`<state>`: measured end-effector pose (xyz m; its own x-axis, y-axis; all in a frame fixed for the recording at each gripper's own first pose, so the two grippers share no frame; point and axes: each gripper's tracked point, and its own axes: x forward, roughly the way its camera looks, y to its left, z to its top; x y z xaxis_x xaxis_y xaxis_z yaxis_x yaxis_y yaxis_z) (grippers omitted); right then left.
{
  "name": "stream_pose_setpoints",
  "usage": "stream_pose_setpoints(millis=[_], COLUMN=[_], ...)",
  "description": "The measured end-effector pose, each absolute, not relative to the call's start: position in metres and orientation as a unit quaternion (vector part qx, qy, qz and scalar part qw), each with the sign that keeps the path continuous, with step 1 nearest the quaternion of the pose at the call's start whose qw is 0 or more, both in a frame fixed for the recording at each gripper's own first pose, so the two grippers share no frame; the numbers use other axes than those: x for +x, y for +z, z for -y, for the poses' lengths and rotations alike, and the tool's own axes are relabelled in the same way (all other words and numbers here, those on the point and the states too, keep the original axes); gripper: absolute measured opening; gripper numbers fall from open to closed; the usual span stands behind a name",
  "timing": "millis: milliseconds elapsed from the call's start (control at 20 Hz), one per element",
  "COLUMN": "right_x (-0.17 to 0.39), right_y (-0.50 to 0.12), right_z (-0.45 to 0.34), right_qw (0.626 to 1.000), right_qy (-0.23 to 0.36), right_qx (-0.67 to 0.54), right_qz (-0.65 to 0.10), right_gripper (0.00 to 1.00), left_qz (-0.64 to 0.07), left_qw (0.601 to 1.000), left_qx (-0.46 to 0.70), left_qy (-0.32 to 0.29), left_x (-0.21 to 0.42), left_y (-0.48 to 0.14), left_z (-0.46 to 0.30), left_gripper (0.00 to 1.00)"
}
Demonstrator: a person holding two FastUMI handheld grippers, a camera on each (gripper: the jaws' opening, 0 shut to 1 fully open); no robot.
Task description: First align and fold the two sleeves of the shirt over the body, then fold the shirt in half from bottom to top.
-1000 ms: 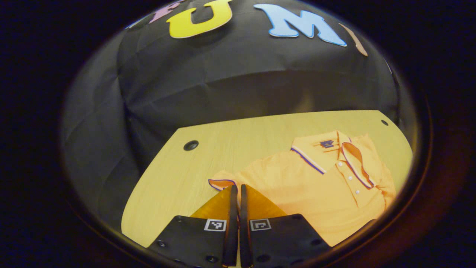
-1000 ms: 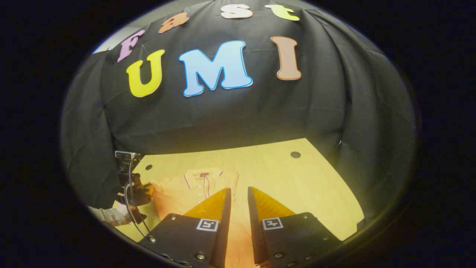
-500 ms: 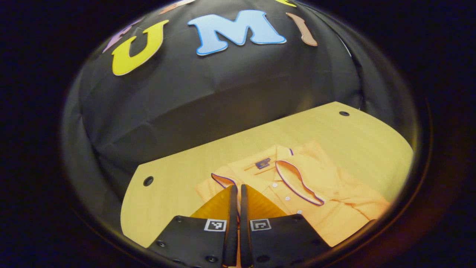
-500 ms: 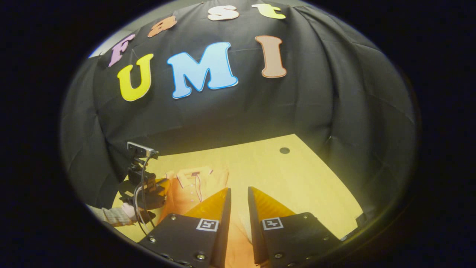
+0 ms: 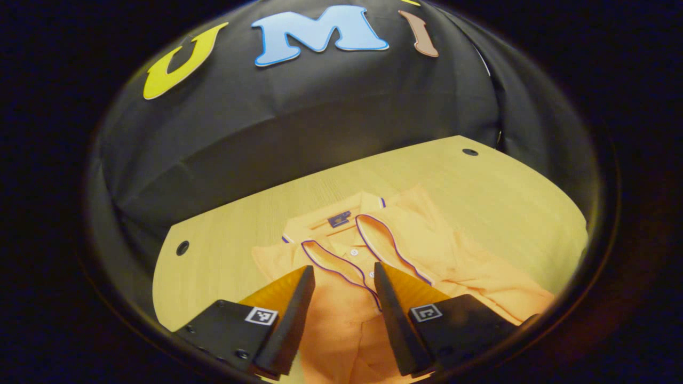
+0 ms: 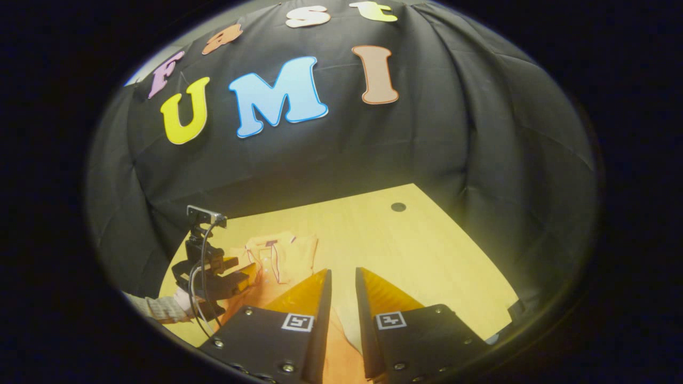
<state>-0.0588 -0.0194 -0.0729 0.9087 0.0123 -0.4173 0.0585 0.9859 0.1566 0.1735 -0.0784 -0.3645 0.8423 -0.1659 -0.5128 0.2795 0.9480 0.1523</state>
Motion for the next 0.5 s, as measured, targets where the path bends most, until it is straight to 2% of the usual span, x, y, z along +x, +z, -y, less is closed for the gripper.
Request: stream_pose_setpoints(millis=[500], right_x=[-0.052], right_y=[-0.099], right_z=[-0.005], right_qw=[0.97], right_qy=[0.052], right_qx=[0.059], right_qz=[-0.23], right_gripper=[0.28], left_qz=[-0.241], left_qw=[0.966], left_qx=[0.054], left_qy=[-0.073], left_x=[0.103], left_y=[-0.317], left_z=[0.015], left_gripper=[0.81])
